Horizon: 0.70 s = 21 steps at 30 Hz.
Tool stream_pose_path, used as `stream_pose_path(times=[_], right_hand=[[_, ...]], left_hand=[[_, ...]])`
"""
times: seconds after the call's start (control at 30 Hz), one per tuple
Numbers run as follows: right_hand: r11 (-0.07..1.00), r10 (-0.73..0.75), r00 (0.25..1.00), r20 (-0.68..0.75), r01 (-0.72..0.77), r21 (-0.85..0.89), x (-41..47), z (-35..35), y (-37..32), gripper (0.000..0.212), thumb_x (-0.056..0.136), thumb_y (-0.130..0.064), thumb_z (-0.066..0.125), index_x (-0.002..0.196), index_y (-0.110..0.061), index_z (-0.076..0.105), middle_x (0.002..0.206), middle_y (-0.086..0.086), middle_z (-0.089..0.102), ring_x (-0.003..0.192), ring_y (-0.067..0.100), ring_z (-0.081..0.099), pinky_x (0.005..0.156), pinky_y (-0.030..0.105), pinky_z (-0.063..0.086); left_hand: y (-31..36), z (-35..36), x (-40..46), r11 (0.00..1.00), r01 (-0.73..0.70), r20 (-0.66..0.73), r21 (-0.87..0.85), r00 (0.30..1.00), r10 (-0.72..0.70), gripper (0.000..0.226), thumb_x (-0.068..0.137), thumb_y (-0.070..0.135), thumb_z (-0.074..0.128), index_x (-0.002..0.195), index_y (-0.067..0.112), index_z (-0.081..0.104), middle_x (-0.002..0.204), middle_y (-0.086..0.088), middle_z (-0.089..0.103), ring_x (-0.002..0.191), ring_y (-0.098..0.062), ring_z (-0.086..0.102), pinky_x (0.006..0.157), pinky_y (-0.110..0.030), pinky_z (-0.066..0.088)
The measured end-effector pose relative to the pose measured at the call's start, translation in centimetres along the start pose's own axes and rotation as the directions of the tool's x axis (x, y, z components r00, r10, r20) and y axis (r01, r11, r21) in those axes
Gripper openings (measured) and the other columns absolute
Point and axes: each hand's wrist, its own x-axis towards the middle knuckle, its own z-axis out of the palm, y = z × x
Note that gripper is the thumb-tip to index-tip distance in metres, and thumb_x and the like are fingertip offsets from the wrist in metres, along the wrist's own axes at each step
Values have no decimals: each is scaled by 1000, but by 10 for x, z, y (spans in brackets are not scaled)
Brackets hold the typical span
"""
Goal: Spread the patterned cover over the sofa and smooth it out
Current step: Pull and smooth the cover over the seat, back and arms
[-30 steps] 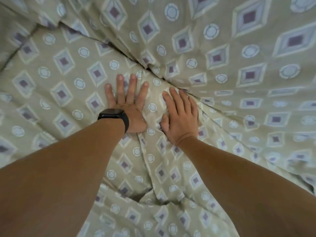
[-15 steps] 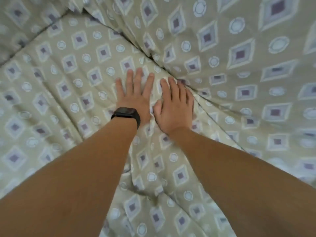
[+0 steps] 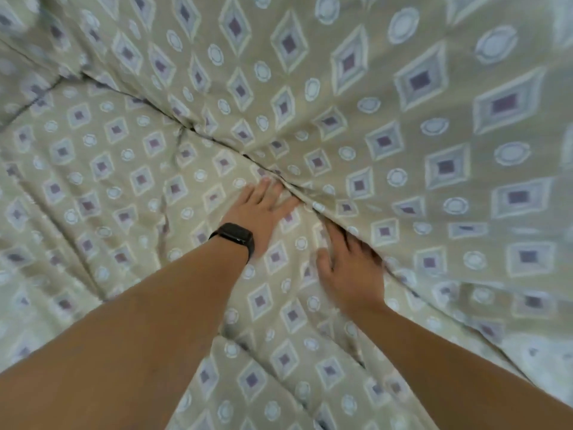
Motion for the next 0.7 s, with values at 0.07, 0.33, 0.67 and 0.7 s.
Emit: stream_pose_path(times=[0.07,0.33,0.67,0.7], right_hand=[[995,67,997,35,-70,72,13,-1,3,64,100,-50,31,158,-25,36,157,6,48,145,28,42,117,44,34],[976,115,957,268,-159,147,56,-11,6,58,102,-61,18,129,-27,56,129,7,67,122,32,59,99,43,43],[982,101,992,79,-112,151,-77,-17,86,53,102,-38,40,153,-24,43,157,1,44,142,22,38,118,43,33],[980,136,989,56,-143,138,-87,-14,103,53,102,-38,40,154,-23,43,157,2,45,143,22,38,118,43,32]], left_hand=[[2,-4,17,1000,9,-8,11,1000,-9,94,90,17,53,163,32,-3,172,-7,-8,158,-30,-12,128,-49,-2],[1,-2,51,995,9,-17,99,1000,-7,82,85,40,60,158,33,24,164,-2,27,153,-28,23,127,-46,13],[147,-5,1,978,-207,61,-29,976,208,97,88,58,53,164,28,1,171,0,4,157,-33,-2,124,-62,2],[161,-3,6,972,-233,59,-34,970,235,99,86,60,55,164,29,2,170,2,5,157,-32,0,124,-62,2]])
